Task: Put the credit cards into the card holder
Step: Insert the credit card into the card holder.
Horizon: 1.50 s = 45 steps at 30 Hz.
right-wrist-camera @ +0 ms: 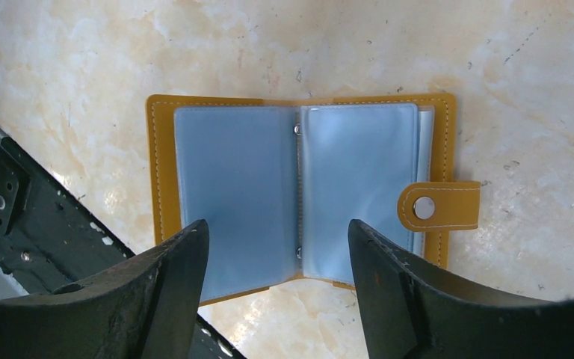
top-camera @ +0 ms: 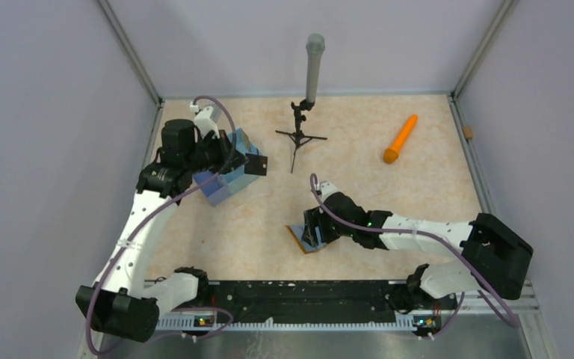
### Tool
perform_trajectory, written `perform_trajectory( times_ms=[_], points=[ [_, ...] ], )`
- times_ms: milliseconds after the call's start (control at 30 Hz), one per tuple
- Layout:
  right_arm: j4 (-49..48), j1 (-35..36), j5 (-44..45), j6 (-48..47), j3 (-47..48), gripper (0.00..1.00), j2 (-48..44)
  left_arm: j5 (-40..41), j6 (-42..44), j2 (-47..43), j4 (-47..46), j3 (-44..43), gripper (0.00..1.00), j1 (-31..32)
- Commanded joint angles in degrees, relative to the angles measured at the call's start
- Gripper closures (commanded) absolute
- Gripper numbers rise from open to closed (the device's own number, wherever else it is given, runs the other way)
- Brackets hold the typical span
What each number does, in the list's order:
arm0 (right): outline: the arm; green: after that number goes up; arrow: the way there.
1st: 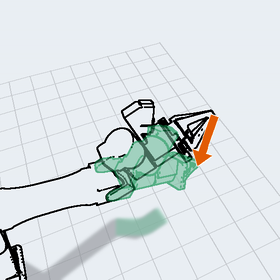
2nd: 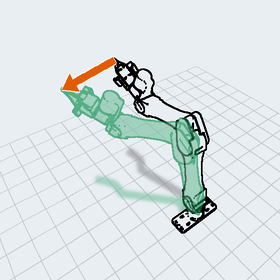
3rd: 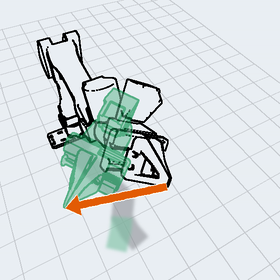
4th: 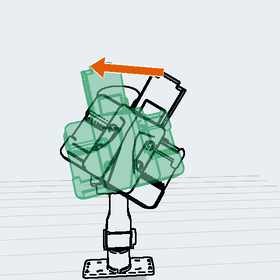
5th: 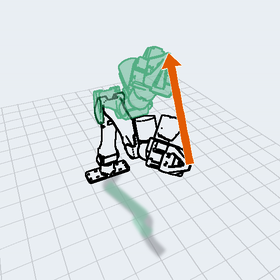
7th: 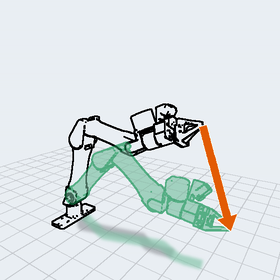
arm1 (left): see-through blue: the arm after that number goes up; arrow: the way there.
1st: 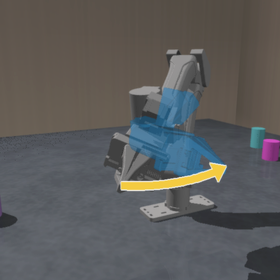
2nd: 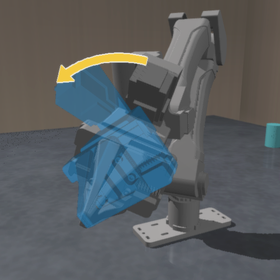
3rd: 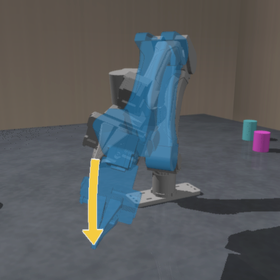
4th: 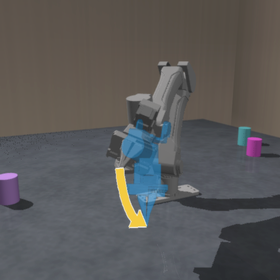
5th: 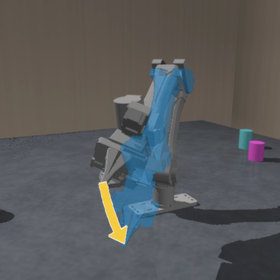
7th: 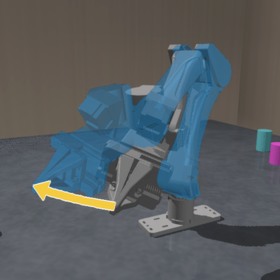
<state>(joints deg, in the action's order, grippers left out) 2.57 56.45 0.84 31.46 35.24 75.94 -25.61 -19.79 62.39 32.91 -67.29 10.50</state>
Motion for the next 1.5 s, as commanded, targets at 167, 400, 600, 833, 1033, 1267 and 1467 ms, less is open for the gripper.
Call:
perform_trajectory(
  times_ms=[167, 400, 600, 833, 1033, 1267, 1467],
  points=[
    [-1.4, -0.5, -1.7, -1.3, 1.6, 0.33, -1.8, -5.7, -1.0, -0.1, -5.5, 4.8, 1.0, 4.1],
    [5.6, -2.7, 1.4, -5.4, 3.1, 0.32, -6.9, -7.2, -0.8, 1.9, -6.3, 5.1, 1.0, 6.6],
    [6.8, -8.1, -2.4, -7.7, 2.1, 0.29, -12.3, -7.4, -0.5, 3.9, -7.1, 5.2, 1.0, 9.1],
    [2.8, -13.5, -11.4, -9.3, 0.7, 0.3, -16.1, -9.4, -0.4, 7.7, -8.3, 4.5, 1.0, 12.5],
    [-1.6, -22.9, -25.7, -11.6, 1.6, 0.19, -21.5, -18.0, 3.4, 13.2, -6.6, 2.3, 1.0, 14.6],
    [-5.6, -26.0, -40.8, -14.5, 5.7, 0.16, -16.5, -25.4, 7.4, 17.8, -4.5, -0.1, 1.0, 18.3],
    [-8.7, -26.0, -45.6, -15.4, 5.6, 0.19, -11.6, -27.7, 8.5, 19.9, -4.6, -1.3, 1.0, 20.1]
  ],
)
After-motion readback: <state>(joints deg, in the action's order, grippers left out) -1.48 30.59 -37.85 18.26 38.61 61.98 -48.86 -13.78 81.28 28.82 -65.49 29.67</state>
